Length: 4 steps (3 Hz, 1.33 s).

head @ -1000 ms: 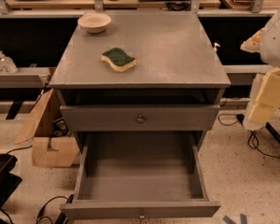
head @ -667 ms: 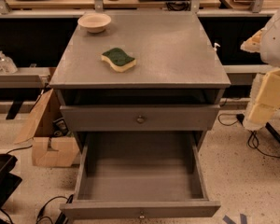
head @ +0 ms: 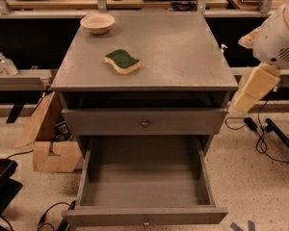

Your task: Place sponge into middle drawer

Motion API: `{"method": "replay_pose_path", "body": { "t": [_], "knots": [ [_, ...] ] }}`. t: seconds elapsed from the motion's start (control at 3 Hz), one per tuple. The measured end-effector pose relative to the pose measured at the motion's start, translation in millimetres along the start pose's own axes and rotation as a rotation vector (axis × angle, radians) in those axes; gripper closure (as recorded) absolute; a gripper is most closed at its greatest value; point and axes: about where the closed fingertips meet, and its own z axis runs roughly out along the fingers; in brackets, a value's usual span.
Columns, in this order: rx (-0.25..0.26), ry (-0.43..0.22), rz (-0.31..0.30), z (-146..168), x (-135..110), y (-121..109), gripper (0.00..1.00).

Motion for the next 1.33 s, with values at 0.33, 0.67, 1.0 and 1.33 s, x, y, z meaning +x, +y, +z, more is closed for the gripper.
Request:
{"method": "replay_pose_path", "body": {
  "t": [0.33,0.67,1.0,1.33],
  "knots": [
    [0.071,-0.128,0.050,32.6,-22.8,-45.4,0.00],
    [0.133,-0.264,0.109,59.8,-54.9,-72.7,0.00],
    [0.210,-0.418,0.182,75.1,-105.3,-87.1,0.00],
    [0.248,-0.434,0.183,68.8,-107.3,-96.9,0.00]
  ]
}}
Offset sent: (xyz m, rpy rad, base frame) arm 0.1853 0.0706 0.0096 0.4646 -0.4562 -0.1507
